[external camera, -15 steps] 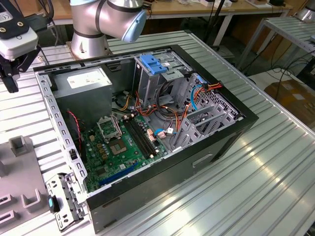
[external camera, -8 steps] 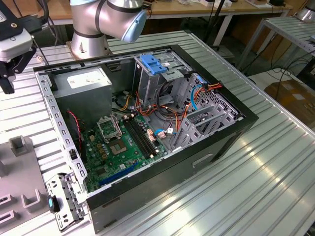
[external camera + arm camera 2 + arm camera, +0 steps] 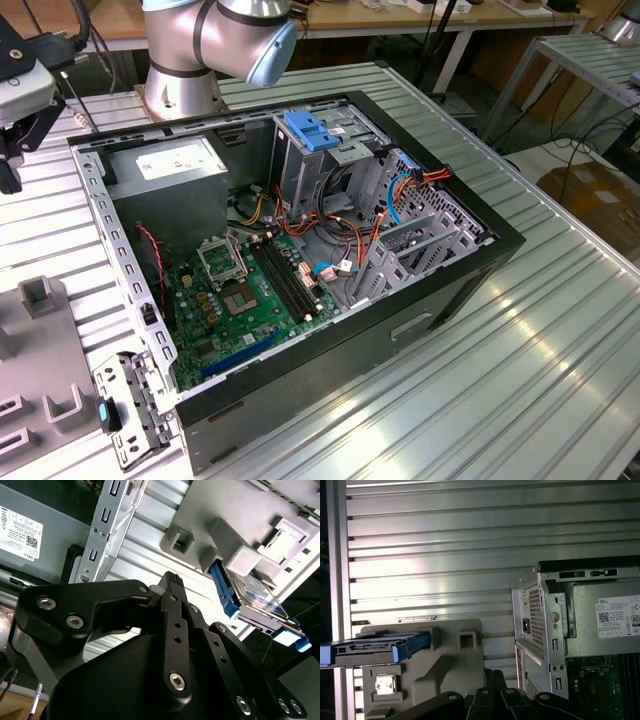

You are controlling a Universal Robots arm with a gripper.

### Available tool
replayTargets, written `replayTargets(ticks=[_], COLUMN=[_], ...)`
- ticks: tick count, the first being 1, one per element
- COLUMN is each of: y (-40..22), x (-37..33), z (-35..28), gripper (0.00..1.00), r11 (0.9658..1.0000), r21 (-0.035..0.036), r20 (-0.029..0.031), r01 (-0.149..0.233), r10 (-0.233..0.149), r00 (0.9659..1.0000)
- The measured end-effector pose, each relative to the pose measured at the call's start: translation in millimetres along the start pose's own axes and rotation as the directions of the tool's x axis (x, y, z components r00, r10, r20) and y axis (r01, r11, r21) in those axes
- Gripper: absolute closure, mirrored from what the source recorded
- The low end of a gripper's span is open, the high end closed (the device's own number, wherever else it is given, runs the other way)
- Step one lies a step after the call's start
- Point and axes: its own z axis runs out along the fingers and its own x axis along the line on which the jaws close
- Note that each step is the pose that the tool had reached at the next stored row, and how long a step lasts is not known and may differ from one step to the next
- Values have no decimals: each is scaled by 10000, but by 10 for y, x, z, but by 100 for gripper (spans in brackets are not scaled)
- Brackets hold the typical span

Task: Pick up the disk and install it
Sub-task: 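Reach for the disk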

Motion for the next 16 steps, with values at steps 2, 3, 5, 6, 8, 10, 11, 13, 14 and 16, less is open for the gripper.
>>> replayTargets(ticks=[2, 3, 5, 6, 8, 10, 11, 13, 14, 16], y=[-1, -2, -3, -4, -5, -6, -7, -8, -8, -9], x=[16, 22, 36, 46, 60, 73, 80, 91, 96, 107], z=[2, 2, 4, 5, 7, 8, 10, 11, 11, 13], gripper=[89, 89, 89, 89, 89, 89, 89, 89, 89, 89], r11=[10000, 10000, 10000, 10000, 10000, 10000, 10000, 10000, 10000, 10000], r21=[0, 0, 0, 0, 1, 1, 0, 0, 1, 0], r20=[-1, -1, -2, -2, -3, -4, -3, -5, -6, -6], r01=[0, 0, 0, 0, 0, 0, 0, 0, 0, 0], r10=[0, 0, 0, 0, 0, 0, 0, 0, 0, 0], r00=[10000, 10000, 10000, 10000, 10000, 10000, 10000, 10000, 10000, 10000])
